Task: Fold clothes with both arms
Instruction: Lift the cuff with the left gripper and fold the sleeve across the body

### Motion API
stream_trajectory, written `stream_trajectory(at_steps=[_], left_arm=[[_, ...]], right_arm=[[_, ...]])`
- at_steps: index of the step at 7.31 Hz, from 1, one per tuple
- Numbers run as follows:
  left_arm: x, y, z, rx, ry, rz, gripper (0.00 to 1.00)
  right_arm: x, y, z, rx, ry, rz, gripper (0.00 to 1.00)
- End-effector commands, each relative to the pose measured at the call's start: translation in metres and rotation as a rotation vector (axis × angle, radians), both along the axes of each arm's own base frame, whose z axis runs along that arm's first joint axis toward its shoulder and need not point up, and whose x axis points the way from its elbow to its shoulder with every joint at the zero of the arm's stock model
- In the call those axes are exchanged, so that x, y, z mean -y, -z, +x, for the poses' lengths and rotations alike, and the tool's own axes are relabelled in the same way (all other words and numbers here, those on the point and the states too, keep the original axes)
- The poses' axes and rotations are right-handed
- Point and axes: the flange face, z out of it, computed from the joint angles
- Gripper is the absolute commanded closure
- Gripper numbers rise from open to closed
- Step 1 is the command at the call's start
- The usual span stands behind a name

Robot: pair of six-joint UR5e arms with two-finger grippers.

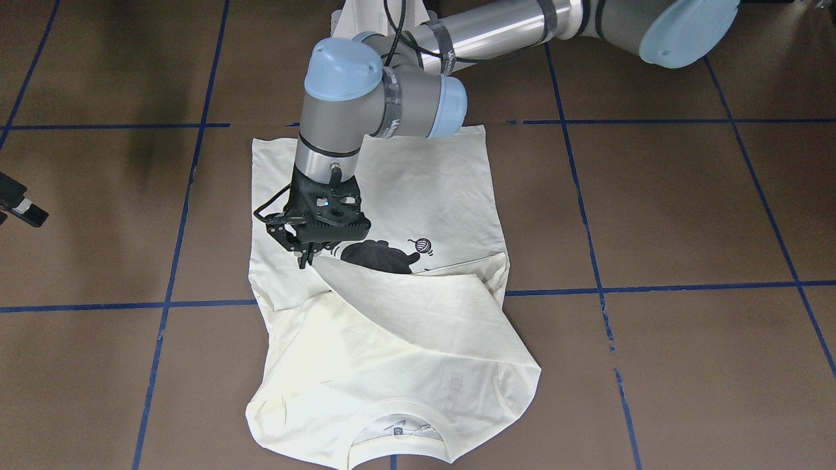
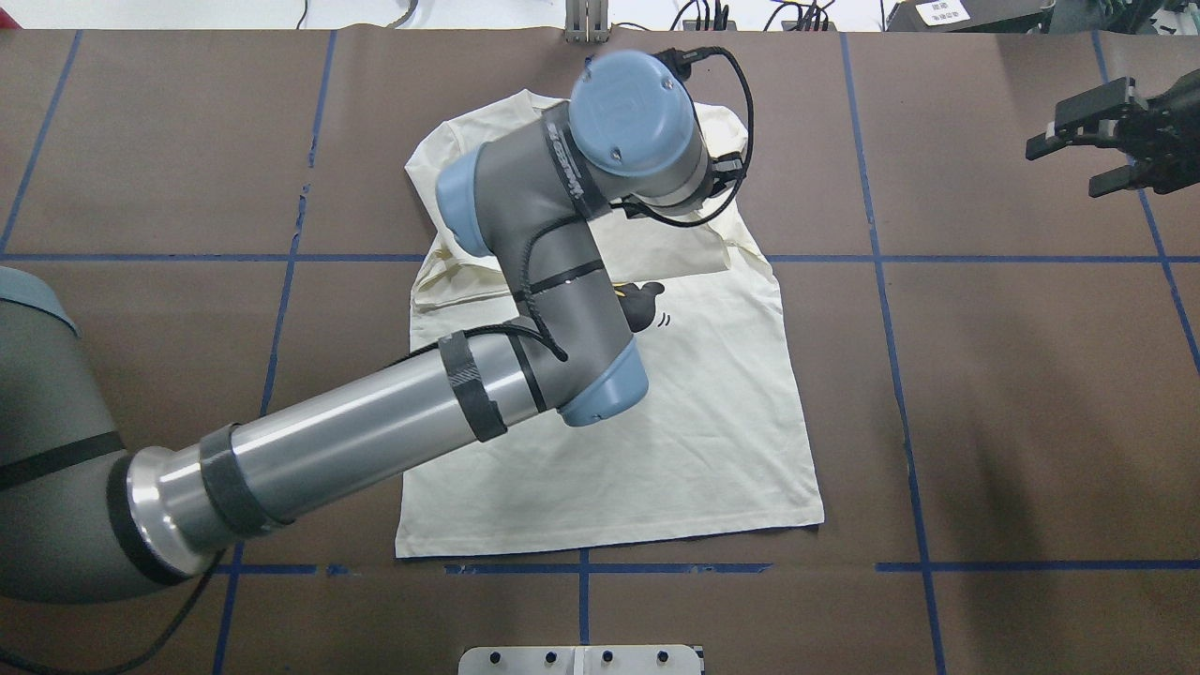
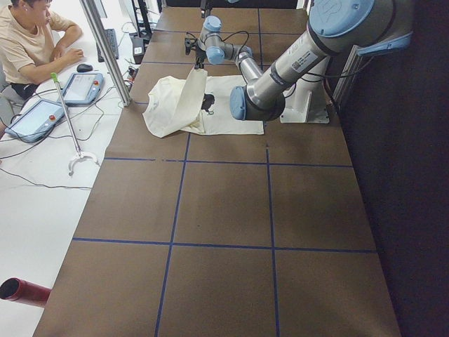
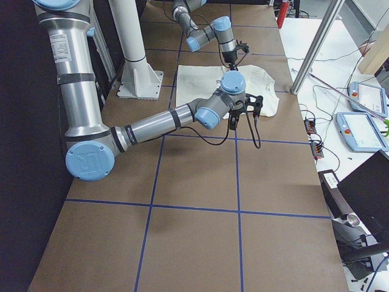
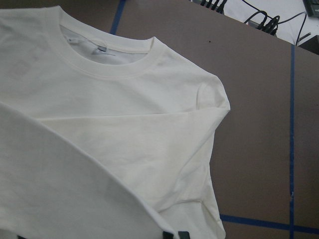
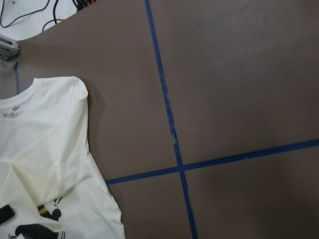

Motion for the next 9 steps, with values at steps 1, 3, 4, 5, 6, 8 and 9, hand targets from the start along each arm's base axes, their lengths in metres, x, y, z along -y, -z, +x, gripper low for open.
stream_trajectory(at_steps=[1, 3, 4, 5, 6, 8, 9], left_arm=[[0.010, -0.006, 0.032, -0.039, 0.072, 0.030, 0.89], [0.004, 0.012, 0.060, -0.075, 0.062, 0.022, 0.53], [0.000, 0.014, 0.064, -0.099, 0.056, 0.034, 0.42], [-0.007, 0.011, 0.072, -0.099, 0.047, 0.034, 0.27], [-0.006, 0.015, 0.069, -0.112, 0.055, 0.032, 0.26], [0.010, 0.032, 0.019, -0.151, 0.051, -0.011, 0.27], [0.013, 0.021, -0.025, -0.121, -0.021, -0.050, 0.28]], right_arm=[[-0.005, -0.008, 0.007, 0.003, 0.000, -0.011, 0.00], [-0.009, -0.010, 0.008, 0.003, 0.001, -0.014, 0.00], [-0.008, -0.011, 0.008, 0.003, 0.001, -0.016, 0.00], [-0.010, -0.011, 0.008, 0.003, 0.001, -0.016, 0.00], [-0.010, -0.010, 0.008, -0.001, -0.004, -0.015, 0.00], [-0.012, -0.008, -0.025, -0.025, 0.020, -0.013, 0.00], [-0.016, -0.009, -0.052, -0.072, 0.007, -0.008, 0.00]])
